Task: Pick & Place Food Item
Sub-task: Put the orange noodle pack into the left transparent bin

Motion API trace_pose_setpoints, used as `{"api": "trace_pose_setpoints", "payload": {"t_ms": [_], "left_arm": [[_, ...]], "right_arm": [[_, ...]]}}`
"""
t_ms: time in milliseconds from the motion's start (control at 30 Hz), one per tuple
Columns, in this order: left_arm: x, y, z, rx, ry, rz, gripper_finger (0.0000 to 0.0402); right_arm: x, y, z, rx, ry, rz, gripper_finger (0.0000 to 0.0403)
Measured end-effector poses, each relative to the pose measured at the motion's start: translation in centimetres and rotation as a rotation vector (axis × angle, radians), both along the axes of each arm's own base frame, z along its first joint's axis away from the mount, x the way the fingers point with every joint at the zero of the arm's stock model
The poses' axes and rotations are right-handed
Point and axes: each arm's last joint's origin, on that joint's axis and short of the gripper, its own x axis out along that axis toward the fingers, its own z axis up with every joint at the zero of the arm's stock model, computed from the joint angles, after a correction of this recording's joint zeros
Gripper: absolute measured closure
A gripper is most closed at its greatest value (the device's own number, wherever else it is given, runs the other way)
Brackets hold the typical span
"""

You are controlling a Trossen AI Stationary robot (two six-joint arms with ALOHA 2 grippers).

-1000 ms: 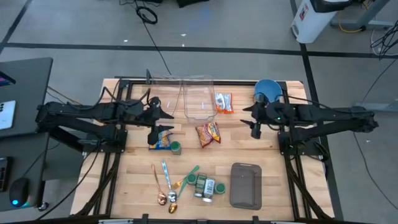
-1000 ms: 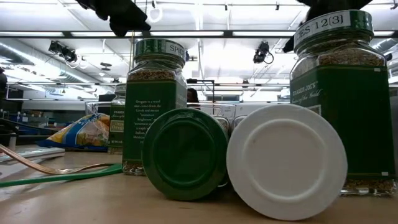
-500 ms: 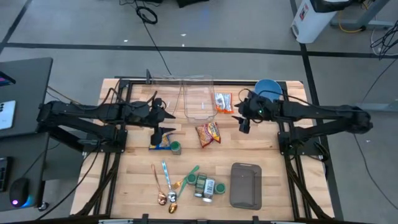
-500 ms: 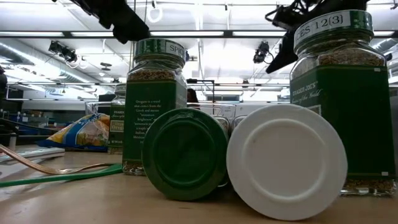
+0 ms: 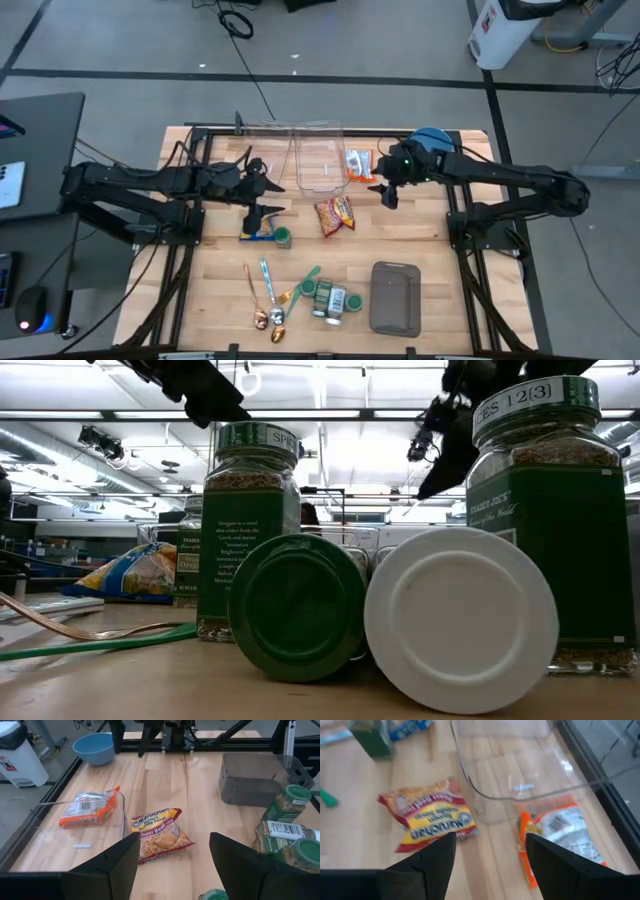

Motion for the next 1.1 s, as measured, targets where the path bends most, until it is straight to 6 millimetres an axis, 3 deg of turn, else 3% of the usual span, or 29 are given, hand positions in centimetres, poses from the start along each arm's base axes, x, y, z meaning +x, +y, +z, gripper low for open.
{"api": "trace_pose_setpoints", "payload": {"t_ms": [467,1100], "left_arm": [[0.0,0.0,0.0,0.007,-0.001,-0.004,0.0151],[0.0,0.0,0.0,0.027,0.001,-0.015,0.0151]], "right_arm": [[1.1,-3.6,-4.4,0.018,0.167,-0.109,0.0153],[1.6,-5.3,-8.7,0.012,0.339,-0.204,0.0154]]}}
